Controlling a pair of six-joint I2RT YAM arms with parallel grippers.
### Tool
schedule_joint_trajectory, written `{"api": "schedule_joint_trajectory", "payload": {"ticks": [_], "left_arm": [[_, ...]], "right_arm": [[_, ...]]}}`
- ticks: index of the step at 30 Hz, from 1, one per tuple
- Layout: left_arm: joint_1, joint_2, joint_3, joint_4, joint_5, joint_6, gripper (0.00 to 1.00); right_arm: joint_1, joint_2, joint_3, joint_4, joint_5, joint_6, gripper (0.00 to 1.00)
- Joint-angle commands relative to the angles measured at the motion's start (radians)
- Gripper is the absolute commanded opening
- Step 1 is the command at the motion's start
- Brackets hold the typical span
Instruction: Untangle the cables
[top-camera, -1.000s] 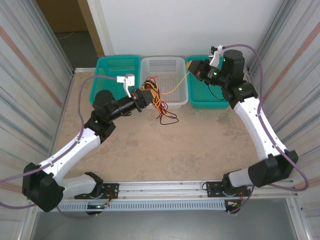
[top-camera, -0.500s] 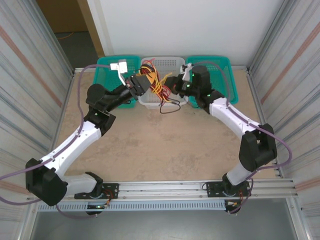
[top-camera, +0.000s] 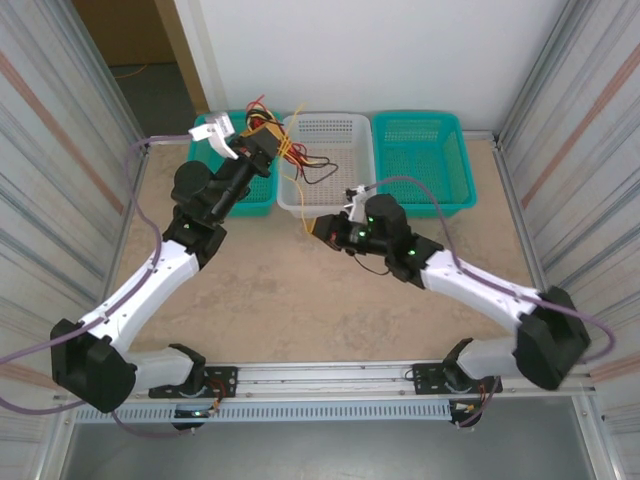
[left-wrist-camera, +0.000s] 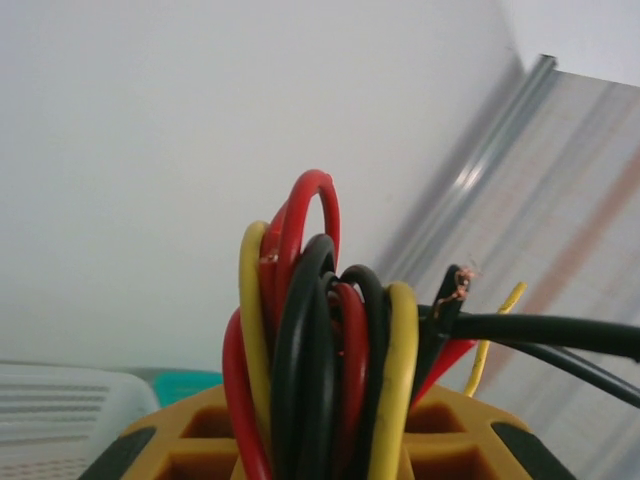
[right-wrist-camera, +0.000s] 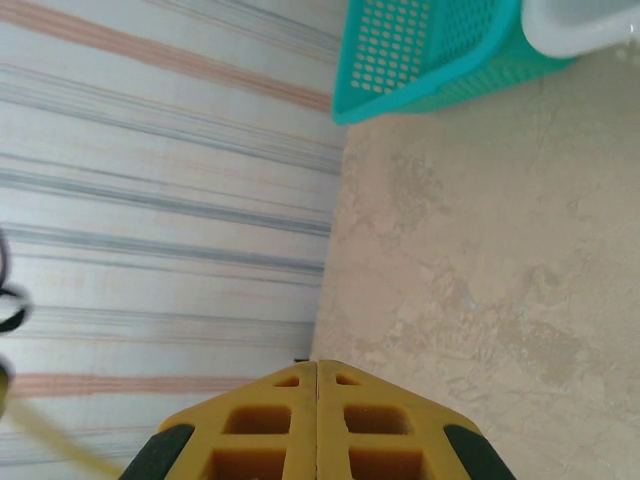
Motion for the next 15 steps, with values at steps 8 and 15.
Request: {"api": "schedule_joint_trajectory", "payload": {"ticks": [8, 15], "left_arm": [[0.051, -0.039, -0.106, 0.023, -0.120, 0.054, 0.00], [0.088, -0.083, -0.196, 0.020, -0.089, -0.030, 0.00]], "right_arm": [[-0.052, -0.343, 0.251, -0.466, 0.164, -0.245, 0.00], [-0.374, -0.337, 0.387, -0.526, 0.006, -0.234, 0.00]]}}
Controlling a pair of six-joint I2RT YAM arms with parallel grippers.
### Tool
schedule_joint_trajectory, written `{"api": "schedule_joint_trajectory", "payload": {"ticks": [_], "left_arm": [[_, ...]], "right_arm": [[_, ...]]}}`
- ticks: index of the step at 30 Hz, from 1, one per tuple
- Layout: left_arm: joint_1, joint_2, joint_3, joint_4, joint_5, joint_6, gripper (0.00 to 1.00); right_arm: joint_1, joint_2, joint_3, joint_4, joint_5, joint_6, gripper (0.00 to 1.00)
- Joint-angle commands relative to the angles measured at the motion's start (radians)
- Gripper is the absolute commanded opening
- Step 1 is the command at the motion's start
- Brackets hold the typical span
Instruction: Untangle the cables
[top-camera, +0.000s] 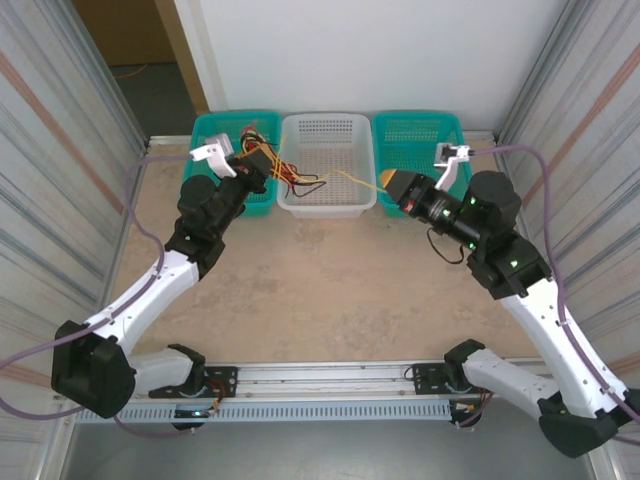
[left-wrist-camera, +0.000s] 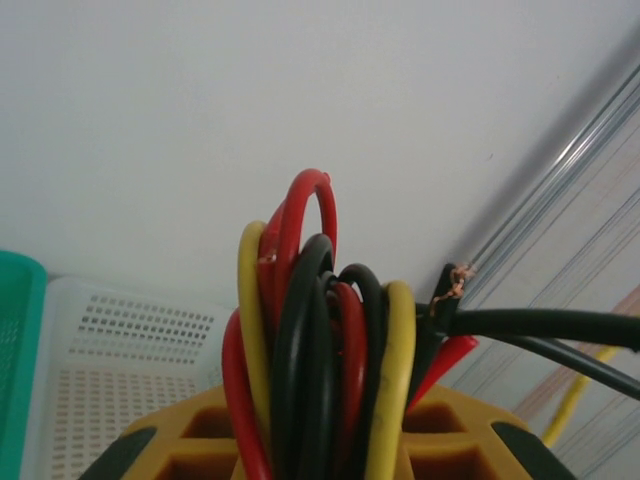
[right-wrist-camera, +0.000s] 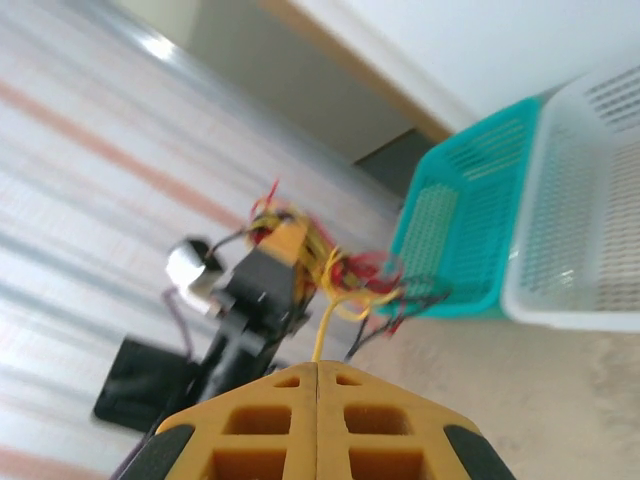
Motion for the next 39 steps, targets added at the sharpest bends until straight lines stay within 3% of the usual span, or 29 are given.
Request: {"api": "schedule_joint_trajectory", "payload": {"ticks": [1, 6, 17, 25, 35, 39], "left_arm": [[0.056, -0.059, -0.029, 0.026, -0.050, -0.037, 0.00], [0.077, -0.101, -0.060, 0.011, 0.016, -0.061, 0.00], [0.069, -0.177, -0.152, -0.021, 0.194, -0.135, 0.00], [0.064, -0.298, -0.226, -0.060, 0.146, -0.181, 0.00], [0.095, -0.361, -0.225, -0.136, 0.133, -0.186, 0.00], [0.098, -0.372, -0.246, -0.160, 0.119, -0.180, 0.00]], "right_arm": [[-0.126, -0.002, 0.070, -0.066, -0.072, -0.038, 0.00], [-0.276, 0.040, 0.117, -0.070, -0.143, -0.027, 0.00], [-0.434, 0.158, 0.186, -0.070, -0.267, -0.016, 0.00], [-0.534, 0.197, 0.168, -0.092, -0.302, -0.015, 0.00], [-0.803, 0.108, 0.074, -0.167, -0.364, -0.004, 0.00], [-0.828, 0.084, 0.093, -0.259, -0.310, -0.065, 0.00]]}}
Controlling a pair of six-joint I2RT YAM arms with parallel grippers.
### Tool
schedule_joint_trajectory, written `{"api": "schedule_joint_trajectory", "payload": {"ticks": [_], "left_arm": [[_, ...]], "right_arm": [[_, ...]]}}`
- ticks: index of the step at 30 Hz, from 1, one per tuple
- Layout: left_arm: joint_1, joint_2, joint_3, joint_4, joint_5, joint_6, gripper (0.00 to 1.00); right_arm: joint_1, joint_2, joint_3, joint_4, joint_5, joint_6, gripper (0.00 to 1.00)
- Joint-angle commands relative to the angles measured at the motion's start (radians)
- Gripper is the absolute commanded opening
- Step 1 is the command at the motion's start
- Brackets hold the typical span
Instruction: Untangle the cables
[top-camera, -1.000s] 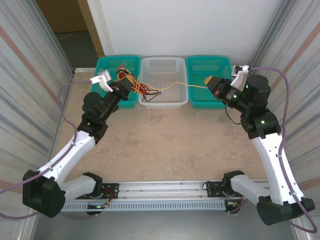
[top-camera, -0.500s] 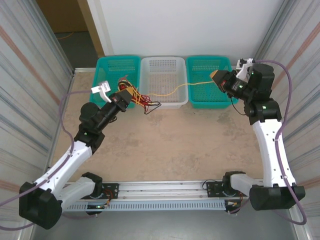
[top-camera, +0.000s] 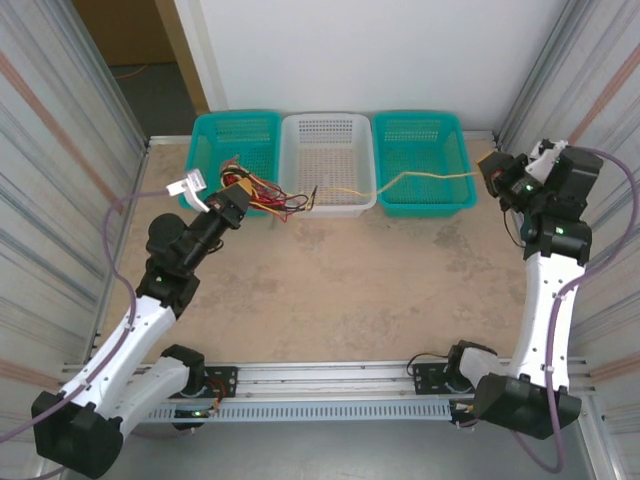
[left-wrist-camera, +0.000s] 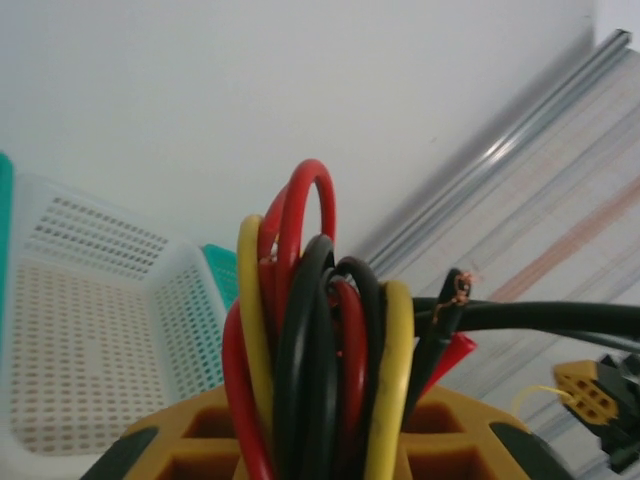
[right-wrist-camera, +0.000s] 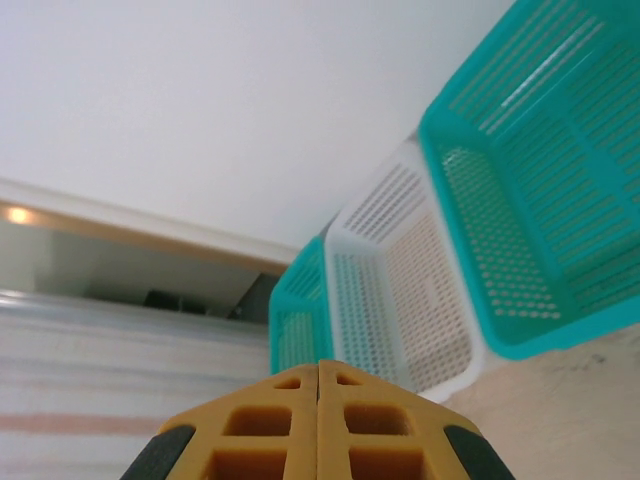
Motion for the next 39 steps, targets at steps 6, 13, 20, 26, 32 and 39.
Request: {"api": "schedule_joint_trajectory", "payload": {"ticks": [6, 13, 20, 26, 32, 39], "left_arm": [[0.023, -0.073, -0.013, -0.169, -0.085, 0.065, 0.00], [0.030, -0.045, 0.037, -0.406, -0.017, 0.159, 0.00], [-0.318, 0.143, 0.066, -0.366, -0.128, 0.207, 0.00], [-0.517, 0.404, 0.185, -0.355, -0.230, 0.223, 0.00], [-0.544, 0.562, 0.334, -0.492, -0.275, 0.193, 0.52], [-0.540, 0.469, 0.313, -0.584, -0.287, 0.278, 0.99]], "right_arm": [[-0.075, -0.049, 0.033, -0.046, 0.083, -0.049, 0.00], [-0.086, -0.049, 0.113, -0.084, 0.098, -0.089, 0.00], [-0.071, -0.079, 0.107, -0.093, 0.096, -0.105, 0.00], [-0.055, -0.087, 0.109, -0.111, 0.106, -0.119, 0.00], [-0.027, -0.082, 0.116, -0.118, 0.109, -0.127, 0.00], [0.018, -0.068, 0.127, -0.154, 0.160, -0.180, 0.00]]}}
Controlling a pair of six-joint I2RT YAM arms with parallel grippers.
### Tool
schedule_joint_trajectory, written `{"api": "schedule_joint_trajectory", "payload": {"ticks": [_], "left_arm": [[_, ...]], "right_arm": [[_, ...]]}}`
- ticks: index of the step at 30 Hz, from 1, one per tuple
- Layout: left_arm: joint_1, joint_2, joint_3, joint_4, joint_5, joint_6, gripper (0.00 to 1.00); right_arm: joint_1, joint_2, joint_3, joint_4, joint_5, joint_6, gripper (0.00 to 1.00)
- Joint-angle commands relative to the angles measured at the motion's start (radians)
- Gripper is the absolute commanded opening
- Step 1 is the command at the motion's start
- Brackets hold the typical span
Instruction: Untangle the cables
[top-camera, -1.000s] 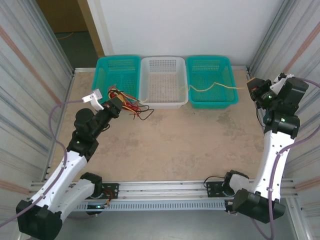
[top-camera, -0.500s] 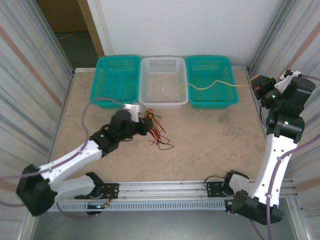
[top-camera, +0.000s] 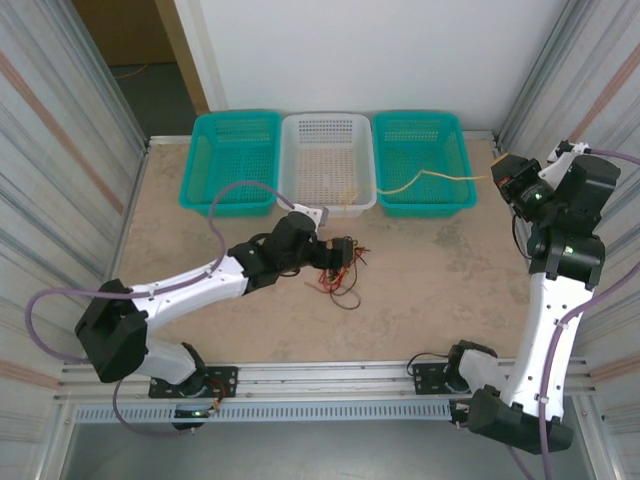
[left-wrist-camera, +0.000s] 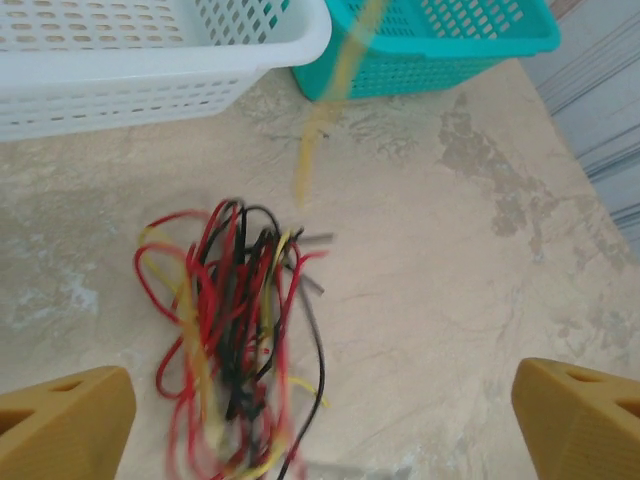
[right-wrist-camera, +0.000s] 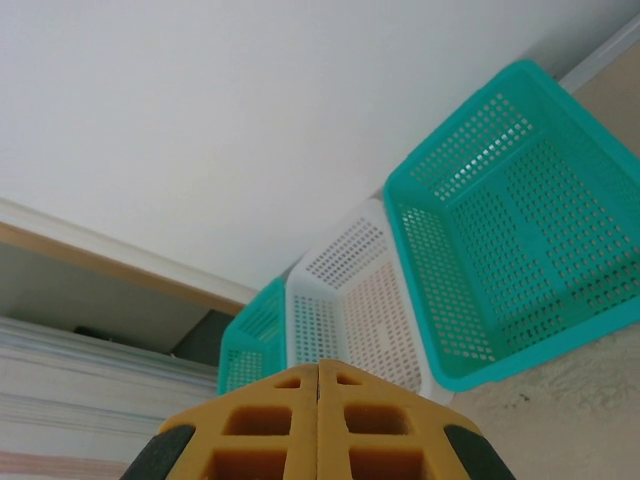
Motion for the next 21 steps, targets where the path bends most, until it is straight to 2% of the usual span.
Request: {"api": "schedule_joint_trajectory", "payload": {"ticks": [1, 5, 8, 12, 16, 18, 21], "left_arm": [[0.007, -0.091, 0.024, -0.114, -0.032, 0.111, 0.99], [0.052, -0.198, 0.112, -0.306, -0.028, 0.353, 0.96], [0.143, -0.279, 0.188, -0.382, 0.101, 0.529, 0.91], [0.238, -0.321, 0.252, -0.360, 0.353, 0.677, 0.90], [0.240, -0.255, 0.315, -0.363, 0.488, 0.768, 0.82], [0.242, -0.204, 0.349, -0.366, 0.533, 0.768, 0.72], [0.247, -0.147, 0.379, -0.385, 0.618, 0.767, 0.68]], "right_arm": [[0.024, 0.010, 0.032, -0.020, 0.031, -0.053, 0.00], [0.100, 0.058, 0.062, -0.051, 0.062, -0.095, 0.00], [0.217, 0.110, 0.100, -0.089, 0.104, -0.145, 0.00], [0.396, 0.177, 0.148, -0.103, 0.163, -0.181, 0.00], [0.505, 0.228, 0.158, -0.041, 0.144, -0.144, 0.00], [0.541, 0.256, 0.159, 0.001, 0.107, -0.111, 0.00], [0.574, 0.290, 0.167, 0.051, 0.060, -0.078, 0.00]]}}
